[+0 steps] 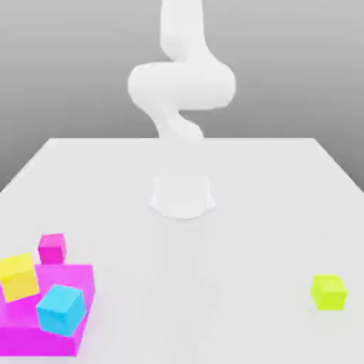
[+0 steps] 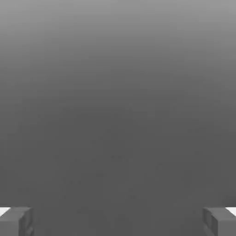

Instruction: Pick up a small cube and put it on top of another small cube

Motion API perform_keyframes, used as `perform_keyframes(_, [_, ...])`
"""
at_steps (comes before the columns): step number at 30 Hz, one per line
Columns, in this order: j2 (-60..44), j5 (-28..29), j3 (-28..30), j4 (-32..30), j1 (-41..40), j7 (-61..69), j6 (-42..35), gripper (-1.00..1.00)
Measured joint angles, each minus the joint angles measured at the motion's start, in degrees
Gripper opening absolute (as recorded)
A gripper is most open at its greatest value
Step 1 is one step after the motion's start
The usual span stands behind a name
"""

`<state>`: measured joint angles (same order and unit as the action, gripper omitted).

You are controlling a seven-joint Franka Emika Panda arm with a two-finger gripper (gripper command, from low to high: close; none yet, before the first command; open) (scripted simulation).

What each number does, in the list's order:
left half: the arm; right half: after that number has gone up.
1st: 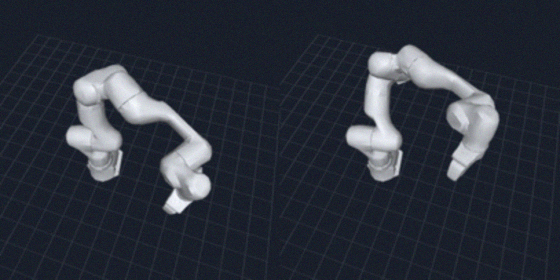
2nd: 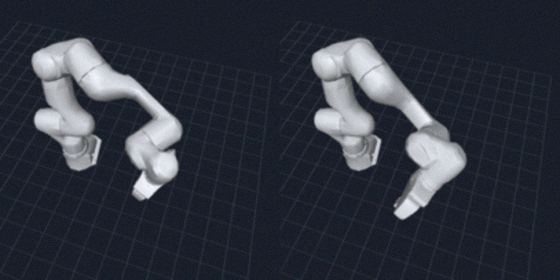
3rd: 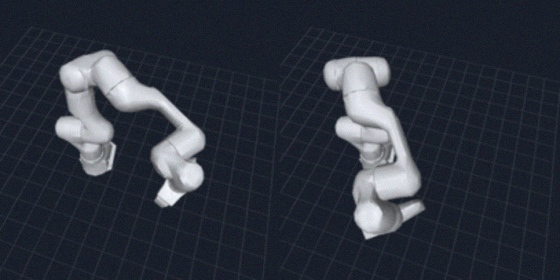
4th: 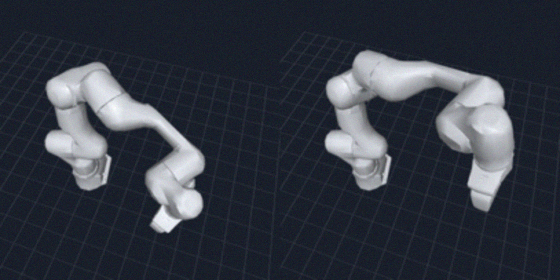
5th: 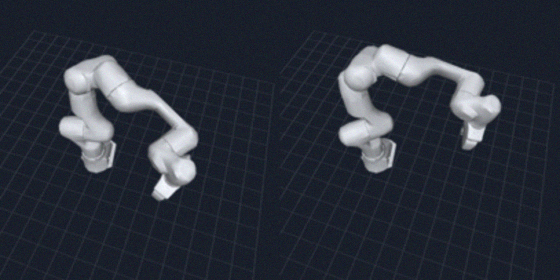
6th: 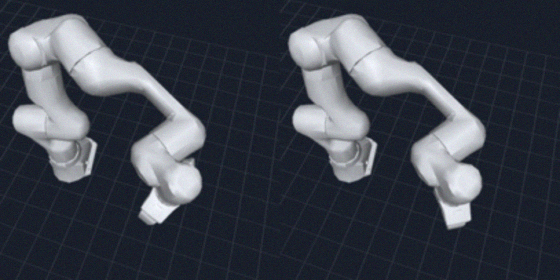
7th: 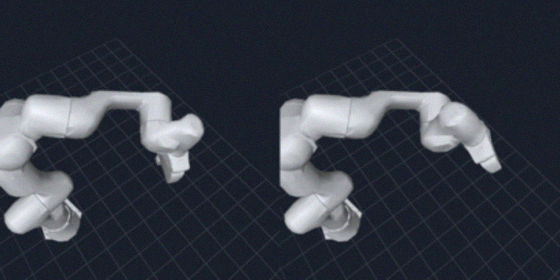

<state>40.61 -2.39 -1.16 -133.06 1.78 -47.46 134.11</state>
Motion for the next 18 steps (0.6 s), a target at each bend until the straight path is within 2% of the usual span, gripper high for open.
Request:
perform_keyframes(10, [-20.9, -6.3, -8.2, -5.1, 6.1, -9.0, 9.3, 0.0])
perform_keyframes(14, [-29.2, -5.8, -12.4, -7.2, 8.0, -14.7, 13.1, 0.0])
perform_keyframes(18, [-37.7, -2.3, -16.0, -9.3, 10.9, -22.6, 17.1, 0.0])
